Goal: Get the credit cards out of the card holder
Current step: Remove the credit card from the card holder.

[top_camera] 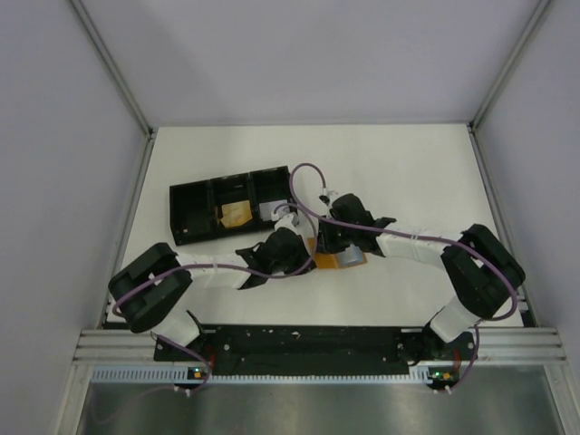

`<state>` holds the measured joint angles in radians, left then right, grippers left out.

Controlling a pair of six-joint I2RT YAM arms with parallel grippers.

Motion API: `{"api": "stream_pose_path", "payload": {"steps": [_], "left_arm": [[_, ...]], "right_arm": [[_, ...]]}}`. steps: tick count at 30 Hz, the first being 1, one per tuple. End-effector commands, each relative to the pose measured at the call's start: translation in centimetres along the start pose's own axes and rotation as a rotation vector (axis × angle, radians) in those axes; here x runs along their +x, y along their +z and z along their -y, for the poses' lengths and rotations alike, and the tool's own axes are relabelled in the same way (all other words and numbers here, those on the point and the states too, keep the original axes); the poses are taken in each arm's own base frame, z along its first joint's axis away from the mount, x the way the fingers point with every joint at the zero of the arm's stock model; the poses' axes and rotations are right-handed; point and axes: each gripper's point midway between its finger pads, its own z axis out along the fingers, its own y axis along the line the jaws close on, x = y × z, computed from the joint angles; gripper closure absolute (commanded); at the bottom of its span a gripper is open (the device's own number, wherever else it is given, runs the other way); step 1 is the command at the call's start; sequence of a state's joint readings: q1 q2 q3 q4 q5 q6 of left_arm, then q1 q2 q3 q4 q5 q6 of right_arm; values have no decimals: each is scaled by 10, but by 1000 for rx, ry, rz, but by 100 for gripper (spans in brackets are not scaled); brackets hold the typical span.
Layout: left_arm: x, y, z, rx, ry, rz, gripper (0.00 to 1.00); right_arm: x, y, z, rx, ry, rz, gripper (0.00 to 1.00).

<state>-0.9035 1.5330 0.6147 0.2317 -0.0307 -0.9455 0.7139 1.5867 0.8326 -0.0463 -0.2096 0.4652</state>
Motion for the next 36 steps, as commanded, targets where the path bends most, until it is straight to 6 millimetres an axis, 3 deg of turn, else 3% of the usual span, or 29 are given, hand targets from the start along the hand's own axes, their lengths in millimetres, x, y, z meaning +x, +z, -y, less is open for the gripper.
{"api": "stream_pose_path", "payload": {"steps": [1,6,10,13,18,24,31,36], "left_arm": [[-19,-9,32,99,-19,60,92],[-25,-22,35,108,-23,93,93],[-25,-21,45,147,-15,78,93],[-25,-13,50,159,-3,72,93],[-5,3,51,170,11,4,95],[6,18,38,118,7,-13,99],[20,21,12,16,-55,-47,100],[22,19,2,-19,-53,-49,100]], "right_arm": [[-2,6,0,17,18,7,87],[9,18,3,8,42,-33,89],[14,22,6,16,51,-47,90],[16,22,7,19,60,-53,90],[18,23,6,13,82,-61,92],[20,23,4,-3,101,-72,94],[-8,-4,-9,-48,74,16,93],[-26,-34,22,57,90,101,82]]}}
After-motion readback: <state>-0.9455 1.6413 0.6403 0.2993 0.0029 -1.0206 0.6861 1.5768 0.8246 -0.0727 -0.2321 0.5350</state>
